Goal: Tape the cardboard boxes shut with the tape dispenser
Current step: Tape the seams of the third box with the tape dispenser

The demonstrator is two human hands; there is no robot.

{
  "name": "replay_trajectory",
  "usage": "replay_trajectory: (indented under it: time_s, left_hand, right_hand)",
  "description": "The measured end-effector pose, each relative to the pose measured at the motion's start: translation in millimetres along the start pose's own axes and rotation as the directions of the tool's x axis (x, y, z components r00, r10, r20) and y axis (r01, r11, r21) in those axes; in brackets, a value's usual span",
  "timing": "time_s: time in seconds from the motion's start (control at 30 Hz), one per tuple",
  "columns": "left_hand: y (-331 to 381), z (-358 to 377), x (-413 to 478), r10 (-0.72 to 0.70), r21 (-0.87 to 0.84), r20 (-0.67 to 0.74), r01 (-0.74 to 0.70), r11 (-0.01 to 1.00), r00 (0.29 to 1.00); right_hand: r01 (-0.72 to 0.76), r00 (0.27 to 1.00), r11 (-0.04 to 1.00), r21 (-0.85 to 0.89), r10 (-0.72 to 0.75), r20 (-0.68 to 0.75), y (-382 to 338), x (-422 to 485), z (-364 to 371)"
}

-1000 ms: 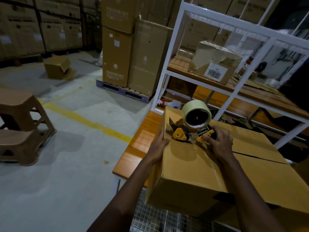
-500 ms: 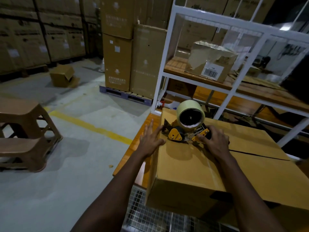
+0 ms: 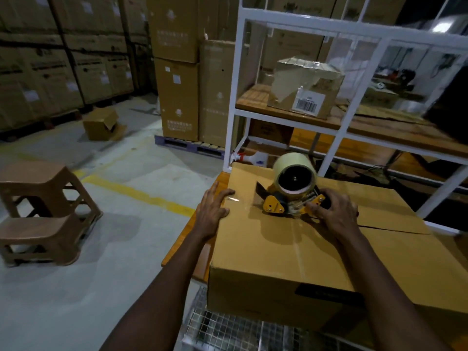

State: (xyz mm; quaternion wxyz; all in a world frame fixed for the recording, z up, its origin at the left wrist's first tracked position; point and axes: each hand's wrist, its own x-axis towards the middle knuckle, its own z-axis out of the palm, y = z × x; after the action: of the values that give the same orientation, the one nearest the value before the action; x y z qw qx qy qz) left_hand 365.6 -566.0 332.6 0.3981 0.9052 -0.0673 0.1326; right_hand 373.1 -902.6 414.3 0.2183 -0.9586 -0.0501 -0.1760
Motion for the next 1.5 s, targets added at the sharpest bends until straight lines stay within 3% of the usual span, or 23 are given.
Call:
replay_trajectory:
  time_s: [0.5, 0.67, 0.77, 0.83, 0.93, 1.23, 1.5]
  left_hand:
    - [11.0, -11.3, -2.7, -0.119, 0.059, 0.085, 0.115, 0.992, 0.989]
    - [20.9, -19.3, 0.8, -0.18, 0.176, 0.156, 0.153, 0.973, 0.971]
    - [32.1, -27.2, 5.9, -0.287, 0.391, 0.177, 0.2, 0.898, 0.941]
    - [52.3, -27.9, 7.7, -0.392, 0.589, 0.184, 0.218, 0.778, 0.901]
    - [98.4, 0.4, 3.6, -0.439, 0.774, 0.212, 0.124, 0.621, 0.873]
    - [205.8, 125.0, -8.8, -0.29, 0.691, 0.404, -0.082, 0.718, 0.867]
    - [190.6, 110.3, -6.7, -0.29, 0.695, 0.422, -0.102, 0.711, 0.859]
  right_hand:
    - [-0.064, 0.998, 0.997, 0.044, 0.065, -0.024, 128.9, -4.6, -60.7]
    - [-0.071, 0.996, 0.997, 0.043, 0.073, -0.046, 152.3, -6.4, -72.7]
    - [-0.037, 0.999, 0.999, 0.022, 0.037, 0.002, 157.4, -3.6, -71.4]
    - [-0.029, 0.999, 0.999, -0.015, 0.029, 0.016, 160.0, -1.3, -67.7]
    - [-0.018, 1.0, 0.998, -0.063, 0.018, -0.007, 158.5, -1.5, -68.8]
    - [0.004, 1.0, 0.99, -0.142, 0.0, 0.028, 159.1, 0.5, -66.9]
    - [-0.01, 0.999, 0.986, -0.164, 0.017, 0.04, 158.4, 0.0, -67.2]
